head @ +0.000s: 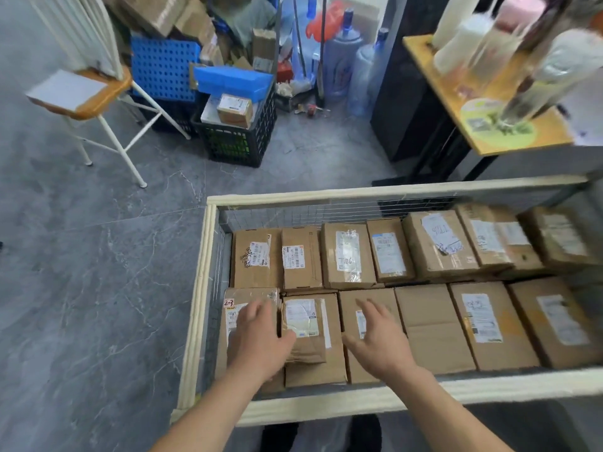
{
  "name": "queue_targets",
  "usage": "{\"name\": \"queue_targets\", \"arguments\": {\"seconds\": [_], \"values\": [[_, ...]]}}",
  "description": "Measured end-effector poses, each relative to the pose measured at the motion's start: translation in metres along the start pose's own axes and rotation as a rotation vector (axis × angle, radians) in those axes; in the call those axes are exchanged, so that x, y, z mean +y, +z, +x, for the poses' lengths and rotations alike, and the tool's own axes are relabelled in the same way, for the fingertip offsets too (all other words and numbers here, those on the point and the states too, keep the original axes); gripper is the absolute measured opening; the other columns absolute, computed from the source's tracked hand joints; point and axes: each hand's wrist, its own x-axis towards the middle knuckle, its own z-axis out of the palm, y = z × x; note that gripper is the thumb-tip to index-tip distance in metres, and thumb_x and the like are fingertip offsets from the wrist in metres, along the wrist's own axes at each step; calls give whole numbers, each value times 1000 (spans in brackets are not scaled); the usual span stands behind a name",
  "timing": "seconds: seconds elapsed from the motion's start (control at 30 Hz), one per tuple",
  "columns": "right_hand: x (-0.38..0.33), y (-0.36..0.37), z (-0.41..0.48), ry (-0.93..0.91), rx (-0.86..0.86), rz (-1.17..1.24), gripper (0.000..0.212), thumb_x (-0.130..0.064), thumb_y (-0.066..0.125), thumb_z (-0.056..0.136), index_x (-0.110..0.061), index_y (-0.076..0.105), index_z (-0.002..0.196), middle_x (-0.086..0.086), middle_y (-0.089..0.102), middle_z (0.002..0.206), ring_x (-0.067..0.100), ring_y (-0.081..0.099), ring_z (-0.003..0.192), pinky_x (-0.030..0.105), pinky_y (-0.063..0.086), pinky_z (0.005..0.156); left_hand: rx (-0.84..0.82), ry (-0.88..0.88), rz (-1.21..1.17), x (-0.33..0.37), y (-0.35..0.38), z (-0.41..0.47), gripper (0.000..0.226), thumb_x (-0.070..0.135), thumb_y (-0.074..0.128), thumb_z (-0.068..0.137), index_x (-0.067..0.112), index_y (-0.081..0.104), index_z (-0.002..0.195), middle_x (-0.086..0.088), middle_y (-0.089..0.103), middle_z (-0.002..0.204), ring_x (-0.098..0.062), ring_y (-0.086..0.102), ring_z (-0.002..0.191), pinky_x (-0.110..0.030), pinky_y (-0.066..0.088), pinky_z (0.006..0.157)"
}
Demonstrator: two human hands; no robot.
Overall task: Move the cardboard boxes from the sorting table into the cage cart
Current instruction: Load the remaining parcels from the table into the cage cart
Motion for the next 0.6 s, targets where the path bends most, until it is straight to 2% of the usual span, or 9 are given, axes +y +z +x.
{"name": "queue_targets", "arguments": {"seconds": [0.1, 0.23, 0.33, 0.4, 0.47, 0.53, 0.6], "values": [[-6, -44, -24, -1, 165, -12, 75, -44, 63, 93, -25, 29, 158, -5, 29, 164, 14, 26, 150, 31, 30, 118, 35, 259, 153, 48, -25, -13, 74, 49, 52, 94, 20, 26, 156, 5, 22, 164, -18, 21, 150, -39, 28, 121], [-8, -103, -68, 37, 382, -63, 76, -49, 62, 93, -22, 31, 157, -6, 32, 161, 13, 30, 148, 28, 27, 119, 71, 559, 270, 112, -55, -39, 74, 54, 49, 95, 22, 24, 157, 6, 23, 164, -19, 15, 152, -39, 21, 121], [-7, -145, -109, 86, 527, -113, 75, -48, 67, 89, -16, 41, 152, -1, 43, 155, 17, 38, 144, 32, 33, 117, 120, 765, 321, 157, -70, -59, 76, 60, 49, 93, 20, 29, 155, 5, 29, 161, -22, 17, 152, -41, 22, 122], [-2, -167, -136, 118, 656, -137, 68, -46, 72, 85, -12, 54, 141, 3, 56, 141, 22, 50, 133, 34, 41, 109, 152, 880, 362, 186, -75, -75, 79, 64, 46, 88, 18, 39, 150, 2, 39, 156, -26, 30, 148, -44, 30, 117], [7, -188, -163, 161, 754, -153, 69, -50, 70, 83, -8, 58, 136, 7, 60, 137, 26, 54, 130, 36, 44, 106, 197, 1027, 349, 215, -77, -93, 78, 66, 42, 81, 15, 53, 138, 0, 55, 141, -27, 50, 133, -45, 45, 104], [17, -206, -189, 213, 818, -186, 76, -55, 62, 83, -7, 55, 141, 9, 57, 143, 27, 50, 136, 40, 42, 111, 216, 1146, 329, 243, -72, -113, 76, 67, 42, 79, 15, 56, 133, 1, 58, 134, -23, 53, 125, -43, 48, 100], [31, -222, -215, 272, 883, -196, 79, -58, 57, 84, -6, 53, 143, 10, 54, 147, 28, 47, 140, 43, 41, 112, 218, 1239, 322, 271, -64, -135, 80, 68, 41, 80, 13, 55, 136, 0, 57, 136, -23, 51, 127, -44, 47, 103]]}}
